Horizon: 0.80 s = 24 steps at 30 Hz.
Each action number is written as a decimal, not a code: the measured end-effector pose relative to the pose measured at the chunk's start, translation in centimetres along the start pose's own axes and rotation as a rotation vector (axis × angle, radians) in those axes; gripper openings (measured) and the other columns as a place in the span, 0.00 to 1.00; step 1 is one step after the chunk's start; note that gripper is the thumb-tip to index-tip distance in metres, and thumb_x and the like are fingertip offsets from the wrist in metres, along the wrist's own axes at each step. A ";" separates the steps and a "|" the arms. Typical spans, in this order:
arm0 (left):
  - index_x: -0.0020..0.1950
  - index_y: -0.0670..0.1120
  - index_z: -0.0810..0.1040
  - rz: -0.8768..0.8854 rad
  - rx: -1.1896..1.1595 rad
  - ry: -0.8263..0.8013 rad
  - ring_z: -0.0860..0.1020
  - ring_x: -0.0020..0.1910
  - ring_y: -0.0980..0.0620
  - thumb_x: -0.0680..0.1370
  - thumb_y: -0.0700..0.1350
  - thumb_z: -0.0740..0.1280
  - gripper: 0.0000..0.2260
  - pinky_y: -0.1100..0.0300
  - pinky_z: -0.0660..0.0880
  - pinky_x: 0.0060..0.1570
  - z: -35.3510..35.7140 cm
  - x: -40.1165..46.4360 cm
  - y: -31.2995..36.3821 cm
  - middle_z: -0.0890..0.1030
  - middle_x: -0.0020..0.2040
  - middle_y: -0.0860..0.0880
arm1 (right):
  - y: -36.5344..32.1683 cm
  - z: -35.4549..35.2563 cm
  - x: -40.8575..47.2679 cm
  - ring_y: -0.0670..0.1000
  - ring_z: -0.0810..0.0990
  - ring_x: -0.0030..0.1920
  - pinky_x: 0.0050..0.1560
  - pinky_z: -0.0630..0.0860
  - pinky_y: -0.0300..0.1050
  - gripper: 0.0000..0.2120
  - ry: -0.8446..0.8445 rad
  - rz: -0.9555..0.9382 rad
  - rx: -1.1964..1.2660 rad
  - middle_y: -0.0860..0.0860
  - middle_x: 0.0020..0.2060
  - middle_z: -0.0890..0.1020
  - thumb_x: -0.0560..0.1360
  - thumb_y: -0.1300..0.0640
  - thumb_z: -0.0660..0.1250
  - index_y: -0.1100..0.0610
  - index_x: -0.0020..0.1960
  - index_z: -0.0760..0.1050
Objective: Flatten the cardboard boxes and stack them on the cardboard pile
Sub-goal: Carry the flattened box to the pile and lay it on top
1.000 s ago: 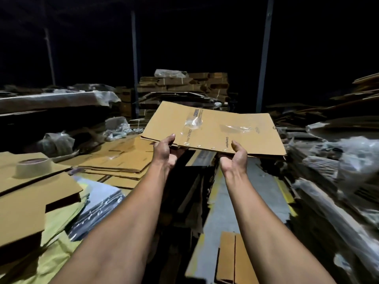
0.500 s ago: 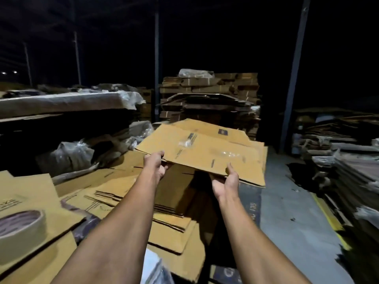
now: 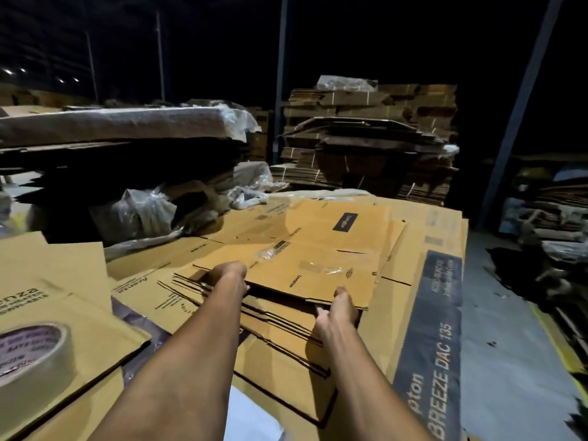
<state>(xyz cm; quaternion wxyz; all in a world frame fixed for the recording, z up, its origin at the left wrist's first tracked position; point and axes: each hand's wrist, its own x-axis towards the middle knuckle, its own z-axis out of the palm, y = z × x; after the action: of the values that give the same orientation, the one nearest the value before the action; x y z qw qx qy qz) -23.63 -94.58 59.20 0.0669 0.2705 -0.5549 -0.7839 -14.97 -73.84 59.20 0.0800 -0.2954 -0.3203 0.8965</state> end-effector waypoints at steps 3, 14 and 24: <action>0.77 0.39 0.70 0.036 0.029 0.067 0.76 0.71 0.39 0.81 0.37 0.65 0.23 0.45 0.77 0.65 -0.2 0.1 0.4 0.74 0.75 0.39 | 1.9 1.4 -0.7 0.64 0.70 0.75 0.73 0.72 0.58 0.20 -0.092 0.114 -0.110 0.65 0.75 0.70 0.84 0.57 0.67 0.67 0.70 0.71; 0.68 0.41 0.72 -0.020 0.086 0.128 0.74 0.70 0.41 0.81 0.31 0.63 0.16 0.44 0.77 0.67 0.0 -3.3 -0.3 0.74 0.71 0.39 | -1.6 -2.3 2.0 0.65 0.78 0.61 0.45 0.86 0.58 0.08 -0.260 0.150 -0.336 0.66 0.64 0.73 0.80 0.67 0.69 0.68 0.57 0.75; 0.70 0.43 0.73 0.392 0.885 0.173 0.64 0.69 0.35 0.78 0.43 0.72 0.21 0.41 0.67 0.69 8.7 -10.7 -2.8 0.63 0.73 0.40 | -8.2 -7.1 1.6 0.56 0.85 0.37 0.32 0.81 0.44 0.15 0.028 -0.564 -1.232 0.57 0.43 0.84 0.69 0.47 0.79 0.58 0.41 0.80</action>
<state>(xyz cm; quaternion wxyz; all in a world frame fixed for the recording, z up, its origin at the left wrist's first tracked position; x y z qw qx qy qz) -18.42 -81.92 62.44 0.1379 0.2276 -0.8676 -0.4200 -12.54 -63.16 59.17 0.1322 -0.2036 -0.8365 0.4913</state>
